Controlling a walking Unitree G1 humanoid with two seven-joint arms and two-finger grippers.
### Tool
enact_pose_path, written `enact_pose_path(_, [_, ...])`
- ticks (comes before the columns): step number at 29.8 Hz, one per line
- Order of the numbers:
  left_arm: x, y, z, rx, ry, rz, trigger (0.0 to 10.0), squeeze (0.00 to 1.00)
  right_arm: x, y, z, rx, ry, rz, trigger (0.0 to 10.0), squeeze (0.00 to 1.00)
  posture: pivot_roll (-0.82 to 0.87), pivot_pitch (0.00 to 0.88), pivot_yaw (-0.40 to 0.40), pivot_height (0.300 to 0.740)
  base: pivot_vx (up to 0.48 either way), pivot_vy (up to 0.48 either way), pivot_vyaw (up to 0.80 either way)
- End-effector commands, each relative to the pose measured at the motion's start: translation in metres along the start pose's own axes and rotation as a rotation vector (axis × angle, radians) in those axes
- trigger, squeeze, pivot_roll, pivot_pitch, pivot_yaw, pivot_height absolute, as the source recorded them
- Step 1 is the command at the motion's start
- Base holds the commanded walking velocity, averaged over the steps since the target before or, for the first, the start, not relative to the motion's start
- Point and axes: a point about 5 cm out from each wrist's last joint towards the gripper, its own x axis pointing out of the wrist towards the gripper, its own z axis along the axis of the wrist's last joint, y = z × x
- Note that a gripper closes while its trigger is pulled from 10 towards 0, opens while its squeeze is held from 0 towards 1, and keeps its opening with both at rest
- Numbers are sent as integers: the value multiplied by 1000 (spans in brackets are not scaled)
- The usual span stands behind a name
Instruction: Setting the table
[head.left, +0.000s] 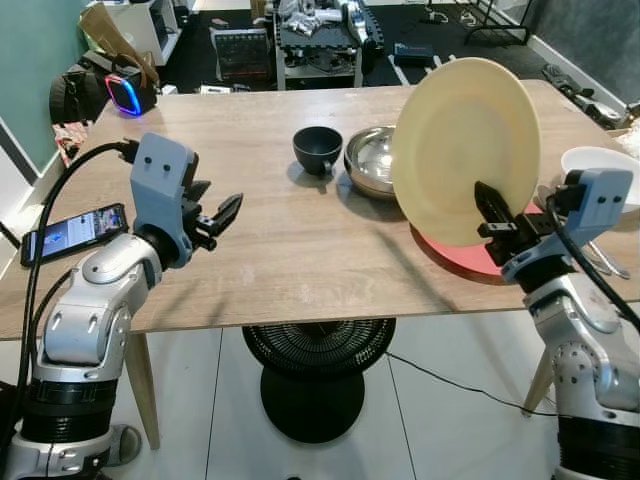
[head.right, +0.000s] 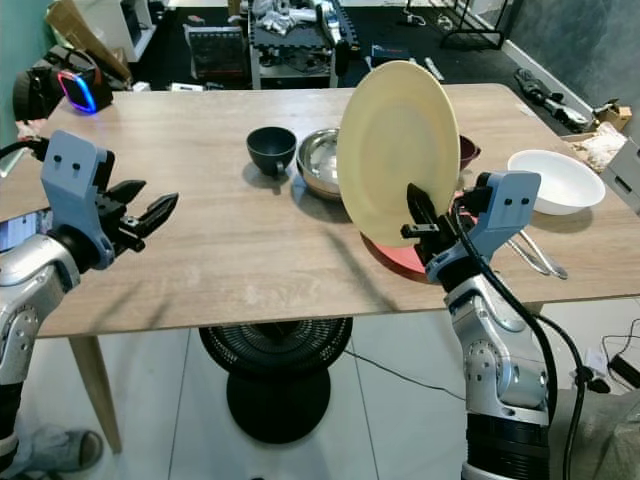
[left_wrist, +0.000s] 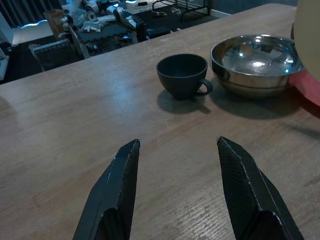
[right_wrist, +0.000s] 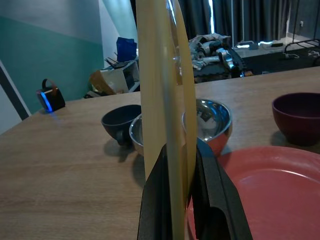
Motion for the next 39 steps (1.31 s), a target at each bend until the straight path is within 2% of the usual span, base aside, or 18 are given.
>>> enact_pose_path(1, [0, 2, -2, 1, 4, 18, 10000, 0, -2, -3, 1, 17, -14, -13, 10000, 0, -79, 27, 111, 740, 0, 0, 0])
enact_pose_path(22, [7, 1, -8, 10, 10, 38, 10000, 0, -4, -9, -8, 24, 12, -73, 10000, 0, -88, 31, 110, 740, 0, 0, -712])
enact_pose_path(39, [14, -6, -11, -10, 4, 35, 10000, 0, -6, -12, -10, 15, 25, -86, 10000, 0, -93, 41, 110, 740, 0, 0, -756])
